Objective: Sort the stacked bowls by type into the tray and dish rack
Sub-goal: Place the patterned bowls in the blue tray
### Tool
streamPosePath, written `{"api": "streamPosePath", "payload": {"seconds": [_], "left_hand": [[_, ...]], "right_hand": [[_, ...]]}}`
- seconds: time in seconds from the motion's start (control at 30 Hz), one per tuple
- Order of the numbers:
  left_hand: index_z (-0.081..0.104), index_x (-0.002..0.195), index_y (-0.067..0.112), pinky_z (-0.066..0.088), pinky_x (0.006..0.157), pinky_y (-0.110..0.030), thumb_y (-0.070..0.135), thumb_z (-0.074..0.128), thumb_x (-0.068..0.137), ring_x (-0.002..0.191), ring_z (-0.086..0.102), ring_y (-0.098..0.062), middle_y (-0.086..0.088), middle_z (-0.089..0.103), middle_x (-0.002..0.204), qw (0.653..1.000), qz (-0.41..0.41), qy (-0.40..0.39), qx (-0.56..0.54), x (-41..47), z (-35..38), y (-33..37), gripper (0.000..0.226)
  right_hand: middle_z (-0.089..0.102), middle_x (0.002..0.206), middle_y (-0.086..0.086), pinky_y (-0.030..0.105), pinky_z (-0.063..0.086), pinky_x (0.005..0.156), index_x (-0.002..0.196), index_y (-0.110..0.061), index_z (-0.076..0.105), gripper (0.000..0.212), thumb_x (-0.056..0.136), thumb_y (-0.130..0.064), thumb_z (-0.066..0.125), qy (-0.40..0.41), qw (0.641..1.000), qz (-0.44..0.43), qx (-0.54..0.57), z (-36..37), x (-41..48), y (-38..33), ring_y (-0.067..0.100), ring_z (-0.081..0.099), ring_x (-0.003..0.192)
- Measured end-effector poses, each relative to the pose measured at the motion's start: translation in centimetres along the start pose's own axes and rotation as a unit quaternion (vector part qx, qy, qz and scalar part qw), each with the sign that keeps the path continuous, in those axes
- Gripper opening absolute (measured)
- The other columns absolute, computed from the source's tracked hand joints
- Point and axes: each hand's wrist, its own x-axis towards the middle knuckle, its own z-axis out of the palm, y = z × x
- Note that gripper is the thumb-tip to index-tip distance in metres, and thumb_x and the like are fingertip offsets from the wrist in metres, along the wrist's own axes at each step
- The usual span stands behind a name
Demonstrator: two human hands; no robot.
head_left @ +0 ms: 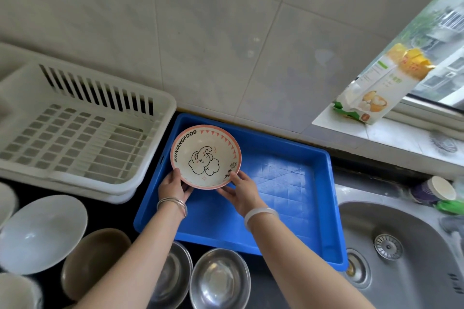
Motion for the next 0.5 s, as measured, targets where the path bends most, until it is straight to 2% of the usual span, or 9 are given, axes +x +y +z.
{"api": "streamPosePath", "payload": {"seconds": [0.17,0.27,0.37,0.43,0.5], "left_hand": [[0.055,0.123,0.005,0.048,0.088,-0.036,0.003,0.051,0.091,0.114,0.055,-0.032,-0.02,0.057,0.126,0.999,0.047,0.0,0.024,-1.3,-0.4,-0.4,0.033],[0.054,0.126,0.004,0.047,0.093,-0.033,0.001,0.053,0.089,0.112,0.056,-0.028,-0.017,0.057,0.128,0.996,0.07,-0.005,0.054,-2.5,-0.5,-0.7,0.037],[0.05,0.13,0.005,0.043,0.092,-0.027,0.004,0.053,0.09,0.104,0.055,-0.02,-0.014,0.057,0.13,0.991,0.087,0.0,0.106,-3.8,-0.5,-1.2,0.04],[0.048,0.133,0.005,0.042,0.095,-0.026,0.005,0.05,0.091,0.111,0.056,-0.021,-0.014,0.055,0.133,0.987,0.086,-0.01,0.133,-5.2,-0.5,-1.9,0.042],[0.049,0.133,0.004,0.041,0.102,-0.031,0.006,0.048,0.091,0.124,0.051,-0.026,-0.017,0.052,0.136,0.98,0.089,-0.023,0.178,-6.9,-0.4,-2.9,0.042]], "right_hand": [[0.062,0.121,0.006,0.028,0.058,0.068,0.128,-0.015,0.054,0.031,0.099,-0.021,0.045,-0.001,0.997,-0.002,-0.071,-0.1,-1.0,-0.4,0.023,0.068,0.084],[0.062,0.119,0.006,0.027,0.058,0.07,0.123,-0.015,0.056,0.03,0.097,-0.028,0.047,-0.01,0.993,-0.008,-0.116,-0.7,-1.9,-0.6,0.024,0.067,0.089],[0.059,0.122,0.008,0.032,0.056,0.081,0.126,-0.017,0.051,0.033,0.098,-0.032,0.044,-0.02,0.988,-0.02,-0.153,-1.9,-3.2,-0.9,0.025,0.065,0.093],[0.061,0.118,0.008,0.032,0.055,0.079,0.125,-0.015,0.051,0.032,0.099,-0.031,0.042,-0.021,0.984,-0.028,-0.176,-3.3,-4.5,-1.0,0.026,0.065,0.093],[0.062,0.113,0.009,0.028,0.052,0.071,0.12,-0.013,0.053,0.029,0.098,-0.028,0.042,-0.009,0.979,-0.035,-0.198,-5.0,-6.0,-1.1,0.025,0.064,0.087]]}}
